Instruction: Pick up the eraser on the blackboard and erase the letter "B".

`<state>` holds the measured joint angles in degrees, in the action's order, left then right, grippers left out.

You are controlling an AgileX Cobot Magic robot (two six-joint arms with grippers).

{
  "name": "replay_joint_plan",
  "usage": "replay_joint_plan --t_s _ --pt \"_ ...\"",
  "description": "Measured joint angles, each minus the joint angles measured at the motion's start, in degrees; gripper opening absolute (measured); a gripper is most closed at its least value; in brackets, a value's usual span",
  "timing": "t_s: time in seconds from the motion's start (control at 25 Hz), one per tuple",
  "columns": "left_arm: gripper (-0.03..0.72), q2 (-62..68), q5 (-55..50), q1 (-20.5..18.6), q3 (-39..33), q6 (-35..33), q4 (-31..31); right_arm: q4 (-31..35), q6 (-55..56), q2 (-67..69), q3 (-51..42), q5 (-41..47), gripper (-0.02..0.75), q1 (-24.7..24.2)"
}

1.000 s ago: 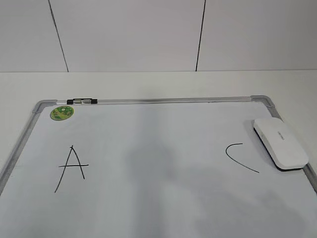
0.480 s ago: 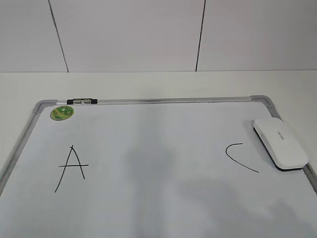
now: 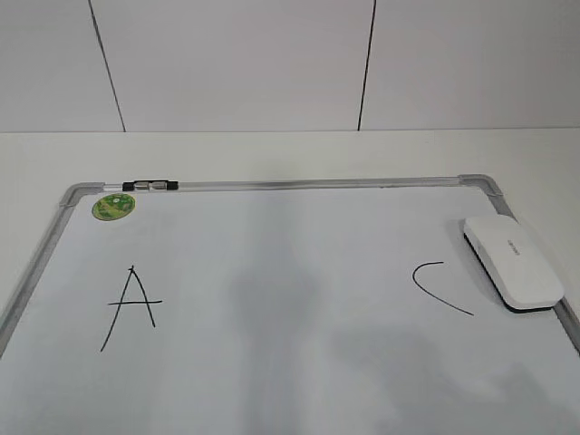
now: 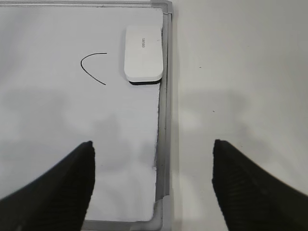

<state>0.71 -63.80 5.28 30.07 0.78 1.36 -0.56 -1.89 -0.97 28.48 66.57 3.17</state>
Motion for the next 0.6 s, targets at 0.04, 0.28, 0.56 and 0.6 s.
replay_joint_plan --t_s 0.04,0.28,0.56,0.6 --pt "0.237 0.0 0.0 0.0 0.0 0.0 0.0 -0.4 0.0 0.0 0.0 0.0 0.584 0.0" --pt "0.237 0.0 0.0 0.0 0.0 0.0 -0.8 -2.5 0.0 0.0 0.0 -0.1 0.584 0.0" --pt "0.237 0.0 0.0 0.0 0.0 0.0 -0.8 -2.6 0.1 0.0 0.0 -0.1 0.585 0.0" --pt "0.237 0.0 0.0 0.0 0.0 0.0 -0.8 -2.6 0.1 0.0 0.0 -0.1 0.585 0.0"
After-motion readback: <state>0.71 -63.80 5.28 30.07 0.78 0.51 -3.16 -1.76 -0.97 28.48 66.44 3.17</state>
